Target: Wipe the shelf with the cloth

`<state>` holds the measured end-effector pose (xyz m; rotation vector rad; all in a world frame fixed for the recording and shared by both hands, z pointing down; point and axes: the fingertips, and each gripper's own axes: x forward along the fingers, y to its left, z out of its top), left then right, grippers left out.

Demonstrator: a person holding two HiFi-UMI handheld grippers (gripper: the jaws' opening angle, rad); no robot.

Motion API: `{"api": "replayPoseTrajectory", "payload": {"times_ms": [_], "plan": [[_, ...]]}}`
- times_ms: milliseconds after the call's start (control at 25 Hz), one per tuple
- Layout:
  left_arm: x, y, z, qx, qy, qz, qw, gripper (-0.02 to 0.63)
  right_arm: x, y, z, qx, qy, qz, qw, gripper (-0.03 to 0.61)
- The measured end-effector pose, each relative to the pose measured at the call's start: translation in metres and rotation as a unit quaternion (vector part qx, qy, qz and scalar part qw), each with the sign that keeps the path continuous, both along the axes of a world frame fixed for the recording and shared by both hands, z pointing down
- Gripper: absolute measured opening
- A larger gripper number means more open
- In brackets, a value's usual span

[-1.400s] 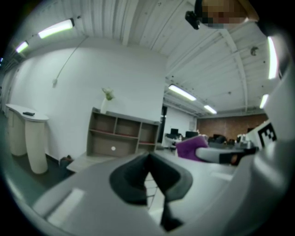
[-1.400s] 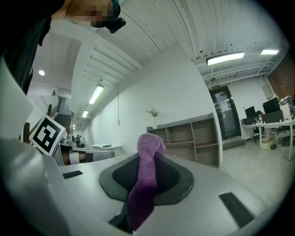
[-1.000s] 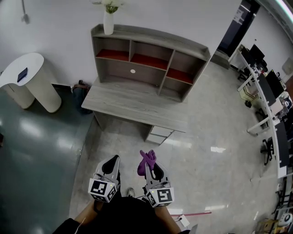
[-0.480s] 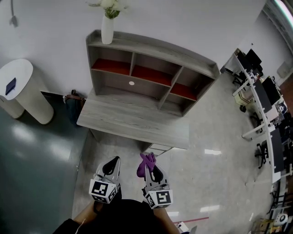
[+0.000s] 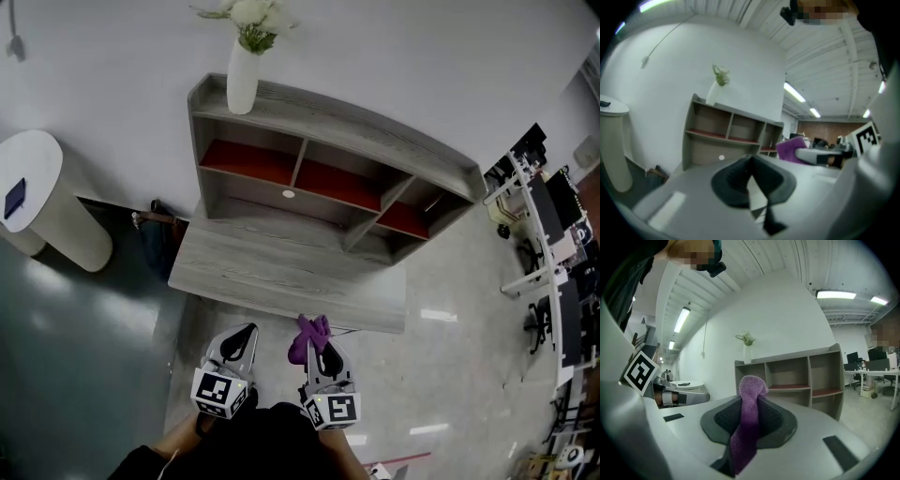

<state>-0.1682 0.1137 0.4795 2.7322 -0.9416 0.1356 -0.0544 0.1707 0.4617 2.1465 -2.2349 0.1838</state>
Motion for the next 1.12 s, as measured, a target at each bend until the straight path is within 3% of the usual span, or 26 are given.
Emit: {"api": "replayPoseTrajectory", "payload": {"times_ms": [240,480,1120], "plan": [[0.009,-0.038,-0.002,-0.004,0.008,0.002,1.0,0.005,0.008,-0.038,0.002,-0.002,-0.003,0.008,1.0,0.066],[0.048,-0.073,-0.002,0.0,0.006,0.012,0.9999,0.005,0.038,-0.085,0.002,0.011,-0.01,0.007,1.0,0.066],[0.144,-0.202,-0.022,0.01,-0.003,-0.049,0.9987,0.005,0.13,-0.23,0.001,0.021,-0.034,-0.028,0.999,0.066]]}}
